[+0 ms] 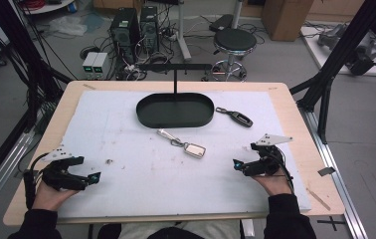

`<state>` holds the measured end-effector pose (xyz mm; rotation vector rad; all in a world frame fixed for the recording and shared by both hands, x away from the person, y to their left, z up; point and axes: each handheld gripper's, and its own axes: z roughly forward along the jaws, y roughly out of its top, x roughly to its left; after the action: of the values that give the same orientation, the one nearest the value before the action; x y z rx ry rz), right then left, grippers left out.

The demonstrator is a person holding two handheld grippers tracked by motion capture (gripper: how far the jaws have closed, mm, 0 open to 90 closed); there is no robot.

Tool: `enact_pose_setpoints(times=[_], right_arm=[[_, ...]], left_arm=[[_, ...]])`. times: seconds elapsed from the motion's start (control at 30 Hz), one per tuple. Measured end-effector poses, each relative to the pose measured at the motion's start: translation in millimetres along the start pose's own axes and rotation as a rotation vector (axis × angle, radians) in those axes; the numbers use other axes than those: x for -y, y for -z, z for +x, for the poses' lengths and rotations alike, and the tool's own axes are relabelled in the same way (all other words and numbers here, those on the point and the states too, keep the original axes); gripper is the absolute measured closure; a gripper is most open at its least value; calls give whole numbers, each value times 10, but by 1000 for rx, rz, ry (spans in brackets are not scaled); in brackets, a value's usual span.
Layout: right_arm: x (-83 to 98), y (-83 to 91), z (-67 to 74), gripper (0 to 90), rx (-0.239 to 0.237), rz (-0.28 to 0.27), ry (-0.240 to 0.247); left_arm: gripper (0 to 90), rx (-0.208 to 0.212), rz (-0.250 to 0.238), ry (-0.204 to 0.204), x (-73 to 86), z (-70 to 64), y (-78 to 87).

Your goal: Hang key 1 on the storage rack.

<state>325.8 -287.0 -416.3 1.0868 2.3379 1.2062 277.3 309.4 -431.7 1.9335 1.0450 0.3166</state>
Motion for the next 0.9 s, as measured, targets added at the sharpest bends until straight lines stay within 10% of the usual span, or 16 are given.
enact_pose_setpoints(times=[0.9], right_arm=[[-5, -37, 19, 17, 4, 25, -3]], left_arm=[[18, 3, -8, -9, 3, 1, 0]])
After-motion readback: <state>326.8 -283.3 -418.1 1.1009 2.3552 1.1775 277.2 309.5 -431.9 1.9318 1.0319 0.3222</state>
